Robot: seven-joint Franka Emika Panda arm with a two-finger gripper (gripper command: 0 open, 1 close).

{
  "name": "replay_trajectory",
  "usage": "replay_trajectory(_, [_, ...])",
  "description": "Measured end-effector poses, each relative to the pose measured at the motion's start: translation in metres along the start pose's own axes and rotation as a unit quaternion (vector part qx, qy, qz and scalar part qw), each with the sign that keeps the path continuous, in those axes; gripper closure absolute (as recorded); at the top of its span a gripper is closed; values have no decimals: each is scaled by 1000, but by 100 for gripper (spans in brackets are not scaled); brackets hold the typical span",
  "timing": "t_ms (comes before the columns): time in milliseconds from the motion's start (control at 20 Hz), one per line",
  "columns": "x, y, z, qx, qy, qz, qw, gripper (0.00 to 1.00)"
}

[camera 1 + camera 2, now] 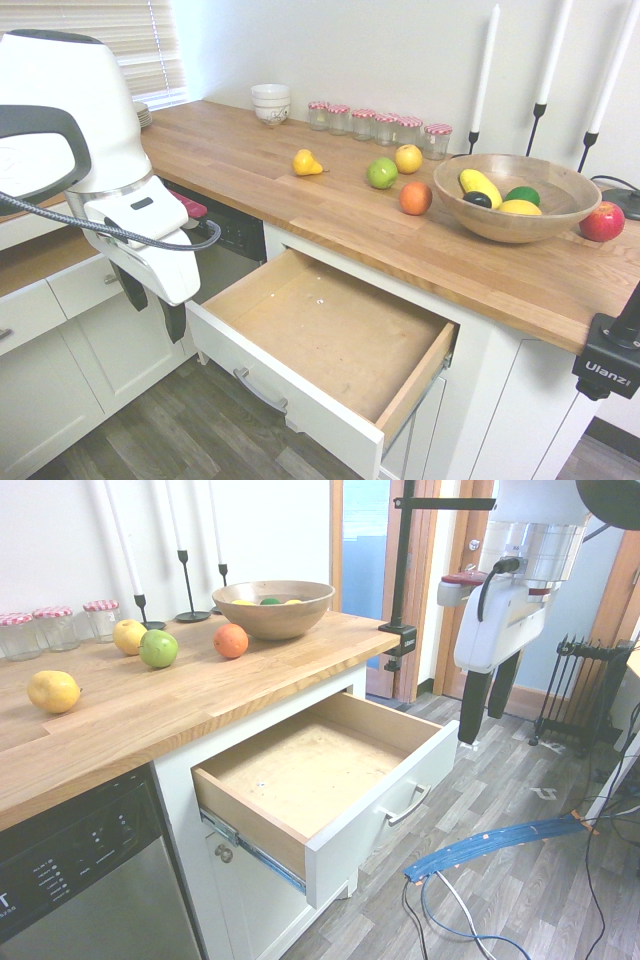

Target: Close the drawer

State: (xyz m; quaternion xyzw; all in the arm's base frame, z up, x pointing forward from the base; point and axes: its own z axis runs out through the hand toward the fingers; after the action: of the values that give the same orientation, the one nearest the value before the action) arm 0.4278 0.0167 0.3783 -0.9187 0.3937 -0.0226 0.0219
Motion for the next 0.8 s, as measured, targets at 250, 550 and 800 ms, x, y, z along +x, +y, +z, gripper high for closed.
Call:
replay_trajectory(250, [1, -1, 7, 1, 1, 0, 1000, 0])
replay_trajectory(550, [0, 10, 55, 0, 3, 4, 1000, 0])
replay_trajectory(800, [10, 27, 111, -12, -11, 15, 1000, 0])
